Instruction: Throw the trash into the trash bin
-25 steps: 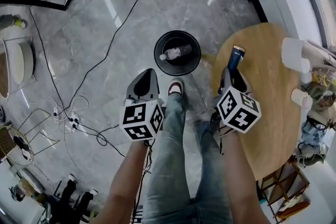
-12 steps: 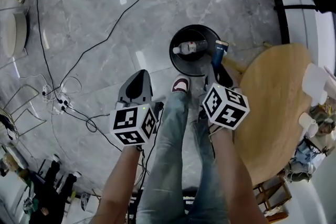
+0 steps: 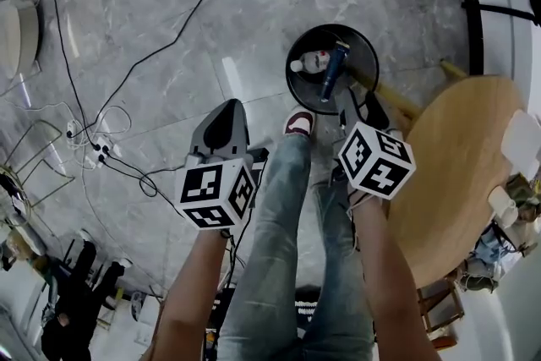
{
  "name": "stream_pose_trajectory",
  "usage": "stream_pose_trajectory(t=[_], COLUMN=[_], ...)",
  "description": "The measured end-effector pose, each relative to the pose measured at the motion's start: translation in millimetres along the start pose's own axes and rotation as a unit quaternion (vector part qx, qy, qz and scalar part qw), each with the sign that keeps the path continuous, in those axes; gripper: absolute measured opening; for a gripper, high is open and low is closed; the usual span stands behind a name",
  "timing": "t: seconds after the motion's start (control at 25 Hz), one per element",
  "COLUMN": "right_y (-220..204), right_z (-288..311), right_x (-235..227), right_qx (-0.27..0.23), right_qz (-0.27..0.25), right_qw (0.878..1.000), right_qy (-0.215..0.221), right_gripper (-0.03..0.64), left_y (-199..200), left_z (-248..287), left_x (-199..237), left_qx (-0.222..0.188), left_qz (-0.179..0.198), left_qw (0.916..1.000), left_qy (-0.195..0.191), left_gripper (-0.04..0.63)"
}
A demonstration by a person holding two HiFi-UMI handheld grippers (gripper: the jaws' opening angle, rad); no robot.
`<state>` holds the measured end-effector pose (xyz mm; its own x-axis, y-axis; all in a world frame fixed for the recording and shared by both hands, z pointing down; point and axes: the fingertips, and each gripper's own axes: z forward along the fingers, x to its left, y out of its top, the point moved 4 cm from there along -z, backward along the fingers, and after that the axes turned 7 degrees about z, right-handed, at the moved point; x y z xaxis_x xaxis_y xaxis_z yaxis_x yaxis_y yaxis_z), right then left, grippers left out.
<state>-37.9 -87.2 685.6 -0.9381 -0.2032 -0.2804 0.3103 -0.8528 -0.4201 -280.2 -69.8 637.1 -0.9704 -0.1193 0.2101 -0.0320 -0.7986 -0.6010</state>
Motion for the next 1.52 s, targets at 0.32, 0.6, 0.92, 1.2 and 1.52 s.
stream_pose_trajectory(t=[0.32,0.6,0.92,1.2,1.52], right_y=[12,32,81,132,158], right_z=[-21,-77,-211,-366,-488], right_x=[-2,-13,-39,-57,-88], right_qx=[-0.017,-0.061,-0.141,-0.213,-0.269], right_qz=[0.009,0.020,0.023,-0.037,-0.042], right_qw=[1.000,0.998,0.990,0.976,0.962], right_qy=[0.005,0.002,-0.002,0.005,0.010], right_gripper=[0.210,0.137,0.032,0.006,0.005], left_y=[15,34,105,169,204], left_z=[-5,-26,-111,-231,-336], left_x=[-13,-38,-84,-146,-198], left_qx=[-0.011,-0.031,-0.093,-0.134,-0.188], left_qz=[0.006,0.016,0.024,0.036,0.069], left_qw=[0.9999,0.9993,0.9954,0.9903,0.9795], left_qy=[-0.005,-0.013,-0.008,-0.008,-0.022], left_gripper=[0.009,0.009,0.009,0.009,0.009])
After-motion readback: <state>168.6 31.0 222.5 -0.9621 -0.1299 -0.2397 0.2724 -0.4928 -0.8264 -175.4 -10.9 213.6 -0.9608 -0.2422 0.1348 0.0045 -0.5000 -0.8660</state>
